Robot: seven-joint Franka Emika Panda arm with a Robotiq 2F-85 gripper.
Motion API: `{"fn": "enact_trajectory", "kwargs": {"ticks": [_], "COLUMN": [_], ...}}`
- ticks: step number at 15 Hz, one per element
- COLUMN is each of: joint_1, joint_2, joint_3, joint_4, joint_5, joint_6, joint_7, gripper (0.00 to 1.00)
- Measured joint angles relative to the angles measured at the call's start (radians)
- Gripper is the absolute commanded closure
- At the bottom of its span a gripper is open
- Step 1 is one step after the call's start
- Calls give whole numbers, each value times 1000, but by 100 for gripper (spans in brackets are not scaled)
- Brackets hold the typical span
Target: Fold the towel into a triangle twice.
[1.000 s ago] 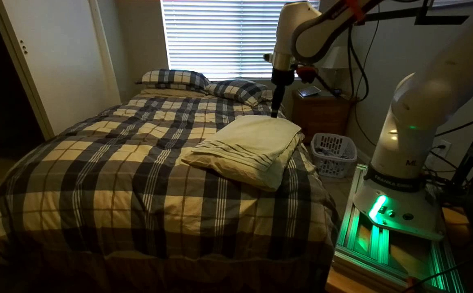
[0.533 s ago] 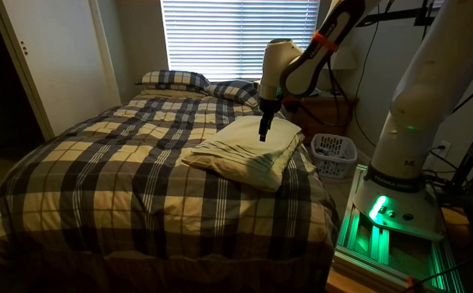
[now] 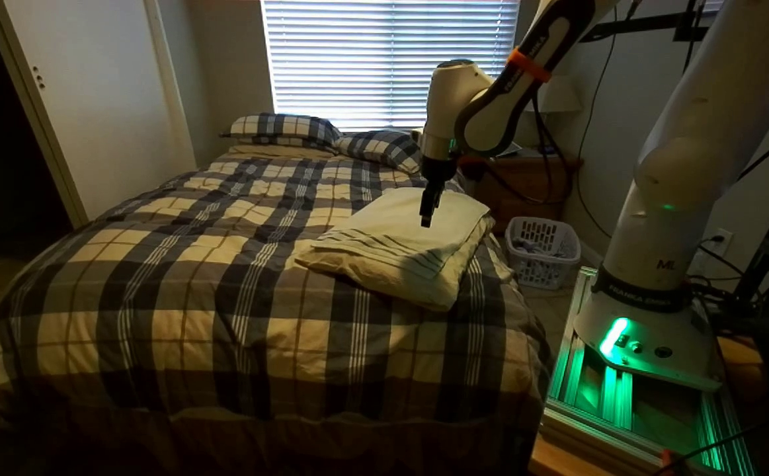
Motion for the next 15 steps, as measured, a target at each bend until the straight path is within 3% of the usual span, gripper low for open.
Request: {"fn": "enact_trajectory", "kwargs": {"ticks": [4, 15], "joint_1": [1, 0], "joint_2": [29, 200], "joint_3": [23, 41], "joint_4": [0, 5], "joint_5": [-9, -242], "joint_6": [-1, 5], "joint_7": [34, 309], "gripper": [0, 0]}}
